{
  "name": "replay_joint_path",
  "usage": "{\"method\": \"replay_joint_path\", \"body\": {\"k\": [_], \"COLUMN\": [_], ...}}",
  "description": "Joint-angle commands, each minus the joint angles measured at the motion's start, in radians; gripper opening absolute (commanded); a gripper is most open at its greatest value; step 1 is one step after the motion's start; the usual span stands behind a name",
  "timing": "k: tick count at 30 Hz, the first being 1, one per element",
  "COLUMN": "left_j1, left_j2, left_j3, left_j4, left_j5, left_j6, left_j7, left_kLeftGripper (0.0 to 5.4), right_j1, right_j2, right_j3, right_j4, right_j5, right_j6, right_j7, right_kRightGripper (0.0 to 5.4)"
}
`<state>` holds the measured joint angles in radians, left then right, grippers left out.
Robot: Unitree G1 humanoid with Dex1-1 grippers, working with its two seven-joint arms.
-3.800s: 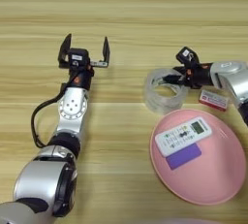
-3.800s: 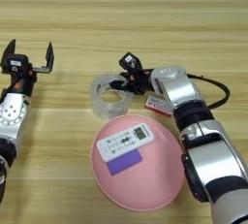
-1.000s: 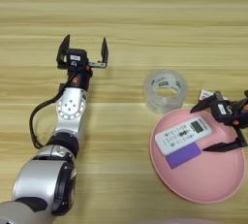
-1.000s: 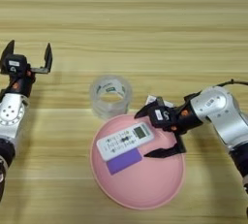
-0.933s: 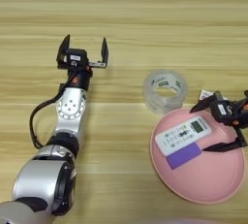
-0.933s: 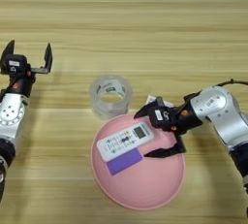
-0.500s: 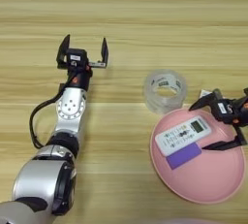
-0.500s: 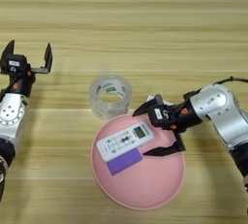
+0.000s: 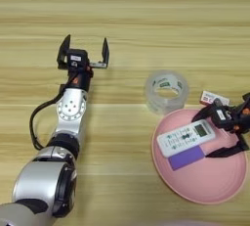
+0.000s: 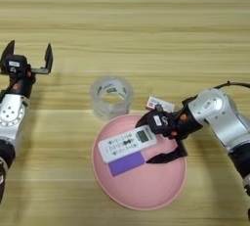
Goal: Move the objects on the table
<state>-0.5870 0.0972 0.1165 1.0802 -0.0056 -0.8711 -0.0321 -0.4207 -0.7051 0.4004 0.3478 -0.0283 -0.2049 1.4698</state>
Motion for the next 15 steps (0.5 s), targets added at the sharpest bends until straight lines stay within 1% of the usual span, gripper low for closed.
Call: {"method": "replay_joint_path", "body": {"k": [1, 9, 11, 13, 15], "left_j1": [-0.008, -0.006, -0.005, -0.006, -0.006], "left_j2": [0.003, 0.005, 0.005, 0.005, 0.006], "left_j3": [0.004, 0.007, 0.007, 0.008, 0.009], "left_j4": [-0.006, -0.007, -0.009, -0.008, -0.006], "left_j5": [-0.003, -0.007, -0.007, -0.007, -0.008], "left_j6": [0.002, 0.001, 0.001, 0.001, 0.002], "left_j7": [-0.004, -0.01, -0.011, -0.012, -0.014], "left_kLeftGripper": [5.4, 5.4, 5.4, 5.4, 5.4], "right_j1": [0.021, 0.032, 0.034, 0.035, 0.034], "right_j2": [-0.002, -0.006, -0.009, -0.009, -0.007], "right_j3": [0.025, 0.021, 0.018, 0.016, 0.015], "right_j4": [-0.001, -0.027, -0.039, -0.046, -0.051], "right_j5": [-0.024, -0.012, -0.007, -0.004, -0.002], "right_j6": [0.018, 0.028, 0.035, 0.037, 0.04], "right_j7": [0.001, -0.003, 0.0, 0.0, -0.001], "right_kRightGripper": [4.29, 3.45, 3.36, 3.02, 2.92]}}
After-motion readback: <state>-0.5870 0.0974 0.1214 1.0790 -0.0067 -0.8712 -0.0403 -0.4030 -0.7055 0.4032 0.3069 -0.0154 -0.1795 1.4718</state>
